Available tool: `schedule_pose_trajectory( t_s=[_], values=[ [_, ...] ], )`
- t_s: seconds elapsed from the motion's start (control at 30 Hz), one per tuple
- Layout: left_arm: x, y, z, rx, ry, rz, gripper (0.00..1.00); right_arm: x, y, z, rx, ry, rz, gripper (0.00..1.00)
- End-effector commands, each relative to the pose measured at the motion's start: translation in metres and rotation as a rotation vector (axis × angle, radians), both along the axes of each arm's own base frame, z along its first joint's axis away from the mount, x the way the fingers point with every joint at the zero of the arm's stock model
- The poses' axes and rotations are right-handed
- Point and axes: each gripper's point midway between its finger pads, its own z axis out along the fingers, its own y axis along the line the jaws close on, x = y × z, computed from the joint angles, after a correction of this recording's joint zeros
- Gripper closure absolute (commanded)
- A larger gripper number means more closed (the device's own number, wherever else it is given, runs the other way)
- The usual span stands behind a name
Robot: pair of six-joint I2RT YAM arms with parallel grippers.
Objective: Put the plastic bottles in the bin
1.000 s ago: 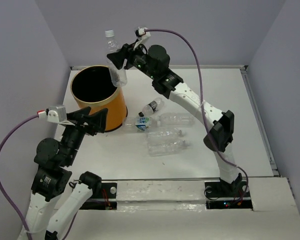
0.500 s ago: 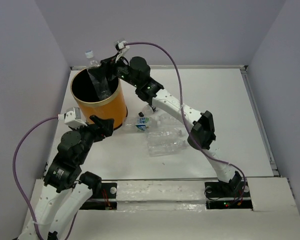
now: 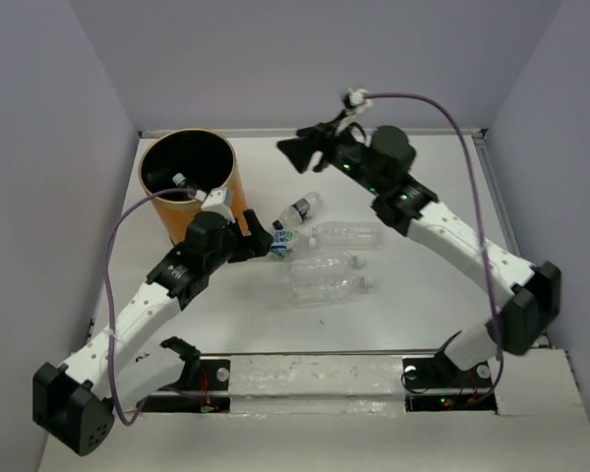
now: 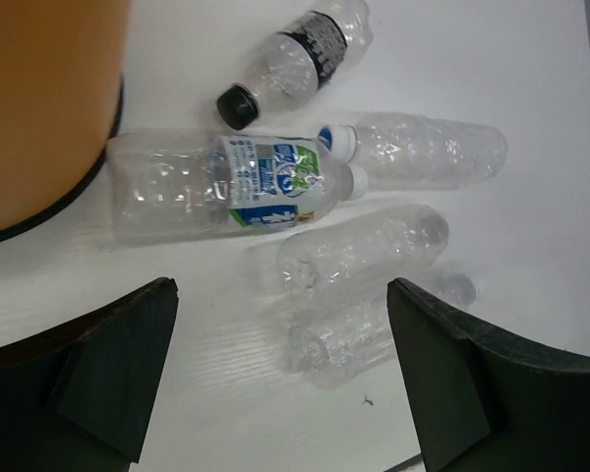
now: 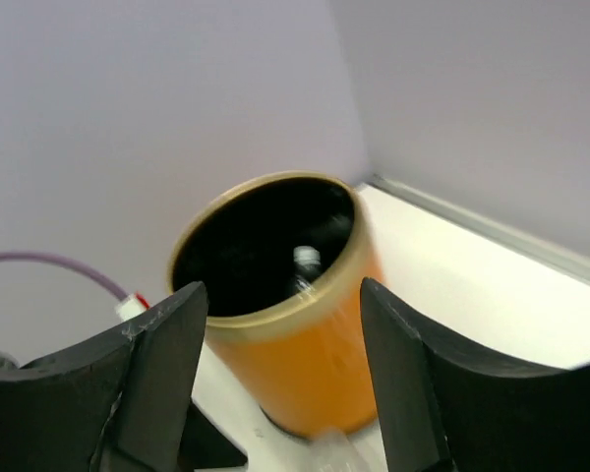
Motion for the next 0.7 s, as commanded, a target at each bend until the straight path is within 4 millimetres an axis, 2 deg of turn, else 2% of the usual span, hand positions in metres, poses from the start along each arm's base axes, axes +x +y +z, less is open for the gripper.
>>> schedule_pose_trajectory(
  t_s=[0.0, 0.03, 0.07, 0.1, 0.13, 0.17, 0.2, 0.23, 0.3, 0.37, 0.4, 0.47, 0.5, 0.6, 0.67],
  values=[
    [0.024, -0.052, 0.038, 0.039, -0.133, -0.169, 0.04, 0.011, -0.107, -0.071, 0.019, 0.189, -0.213, 0.37],
    [0.030, -0.055, 0.034, 0.091, -0.142, -0.165, 0.04, 0.007, -0.143, -0.065, 0.071, 0.203, -0.275, 0.38],
    [0.035, -0.062, 0.032, 0.115, -0.140, -0.173, 0.04, 0.004, -0.160, -0.083, 0.054, 0.227, -0.306, 0.39],
    [0.038, -0.078, 0.017, 0.157, -0.108, -0.206, 0.04, -0.003, -0.175, -0.132, 0.027, 0.325, -0.337, 0.41],
    [0.047, -0.087, 0.027, 0.165, -0.131, -0.215, 0.04, -0.007, -0.189, -0.145, 0.031, 0.353, -0.376, 0.42],
    [0.052, -0.094, 0.024, 0.187, -0.128, -0.227, 0.05, -0.012, -0.200, -0.159, 0.030, 0.379, -0.401, 0.43],
    [0.059, -0.099, 0.021, 0.216, -0.130, -0.234, 0.05, -0.020, -0.216, -0.160, 0.052, 0.381, -0.434, 0.44],
    [0.072, -0.111, 0.018, 0.248, -0.129, -0.252, 0.09, -0.027, -0.231, -0.194, 0.023, 0.439, -0.481, 0.44],
    [0.085, -0.122, 0.017, 0.278, -0.131, -0.263, 0.09, -0.039, -0.241, -0.209, 0.018, 0.459, -0.502, 0.45],
    [0.107, -0.136, 0.015, 0.318, -0.149, -0.271, 0.10, -0.054, -0.251, -0.220, 0.018, 0.471, -0.510, 0.45],
    [0.120, -0.144, 0.006, 0.371, -0.144, -0.298, 0.09, -0.062, -0.254, -0.212, 0.034, 0.446, -0.507, 0.45],
    [0.132, -0.152, -0.006, 0.435, -0.123, -0.332, 0.09, -0.070, -0.259, -0.220, 0.021, 0.451, -0.512, 0.44],
    [0.141, -0.158, -0.021, 0.492, -0.090, -0.365, 0.08, -0.072, -0.263, -0.219, 0.021, 0.443, -0.520, 0.44],
    [0.154, -0.162, -0.042, 0.570, -0.053, -0.390, 0.04, -0.080, -0.260, -0.218, 0.007, 0.433, -0.482, 0.42],
    [0.159, -0.163, -0.047, 0.592, -0.042, -0.395, 0.04, -0.084, -0.258, -0.220, -0.005, 0.435, -0.461, 0.41]
  ],
)
